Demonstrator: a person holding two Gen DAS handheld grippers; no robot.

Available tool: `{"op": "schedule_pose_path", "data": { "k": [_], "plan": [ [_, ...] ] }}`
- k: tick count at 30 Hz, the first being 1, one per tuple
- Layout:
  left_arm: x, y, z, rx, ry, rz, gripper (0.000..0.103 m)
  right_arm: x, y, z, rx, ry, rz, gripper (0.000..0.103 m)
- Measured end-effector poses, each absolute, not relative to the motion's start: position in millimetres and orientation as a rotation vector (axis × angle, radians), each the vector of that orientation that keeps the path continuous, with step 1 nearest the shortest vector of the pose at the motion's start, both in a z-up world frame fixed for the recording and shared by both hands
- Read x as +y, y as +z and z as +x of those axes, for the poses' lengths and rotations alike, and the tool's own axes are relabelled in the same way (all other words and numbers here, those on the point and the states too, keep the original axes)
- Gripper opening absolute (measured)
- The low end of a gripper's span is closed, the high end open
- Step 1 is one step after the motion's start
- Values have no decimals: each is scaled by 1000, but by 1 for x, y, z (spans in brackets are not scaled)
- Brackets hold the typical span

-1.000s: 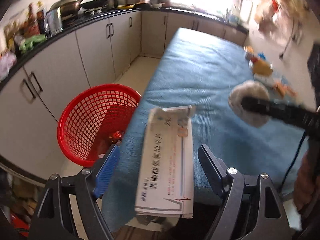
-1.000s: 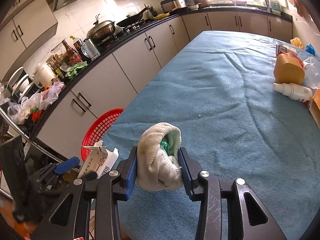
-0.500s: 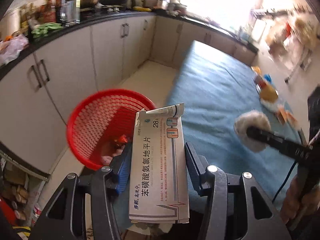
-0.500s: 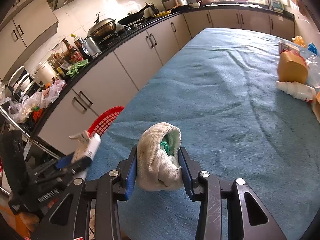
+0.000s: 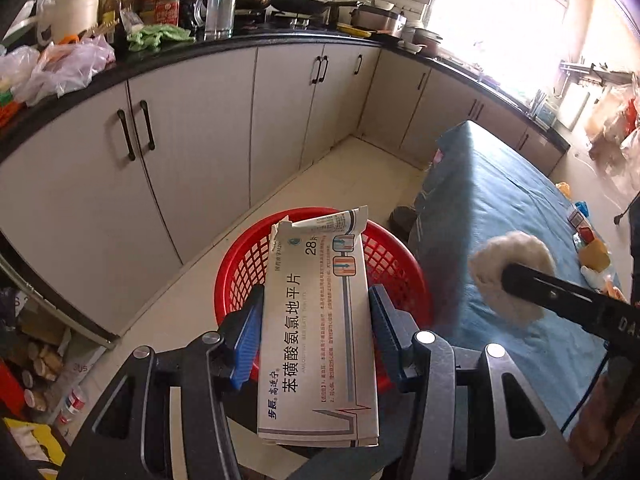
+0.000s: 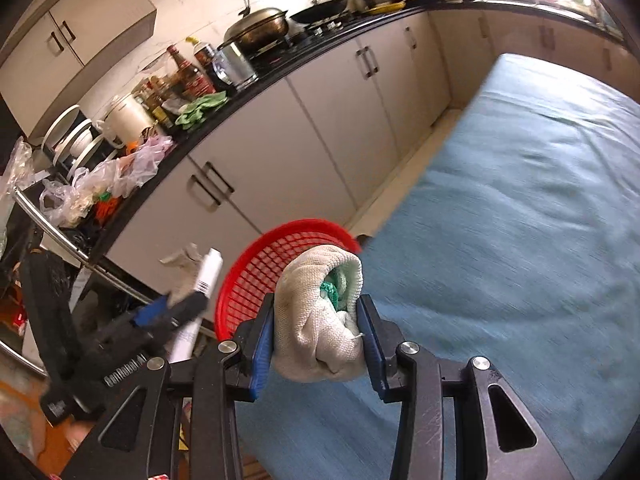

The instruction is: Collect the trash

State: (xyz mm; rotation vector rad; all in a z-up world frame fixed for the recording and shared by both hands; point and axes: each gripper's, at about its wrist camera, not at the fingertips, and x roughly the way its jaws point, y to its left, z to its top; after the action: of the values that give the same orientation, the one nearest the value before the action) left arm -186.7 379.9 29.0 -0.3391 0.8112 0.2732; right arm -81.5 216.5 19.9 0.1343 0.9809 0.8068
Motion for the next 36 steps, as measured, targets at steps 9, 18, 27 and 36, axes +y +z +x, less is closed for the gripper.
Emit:
{"op": "schedule_pose_path", "data": {
  "k": [9, 18, 27, 36],
  "plan": [
    [384, 24, -180, 815, 283, -325, 65, 256, 8, -58, 1017, 848, 183, 65],
    [373, 28, -189, 826, 327, -291, 71, 229, 7, -59, 1014, 800, 198, 69],
    [348, 37, -195, 830, 418, -171, 72, 187, 5, -69, 1013, 746, 242, 70],
    [316, 48, -199, 819, 439, -63, 74, 152, 9, -85, 995, 699, 262, 71]
  ]
}}
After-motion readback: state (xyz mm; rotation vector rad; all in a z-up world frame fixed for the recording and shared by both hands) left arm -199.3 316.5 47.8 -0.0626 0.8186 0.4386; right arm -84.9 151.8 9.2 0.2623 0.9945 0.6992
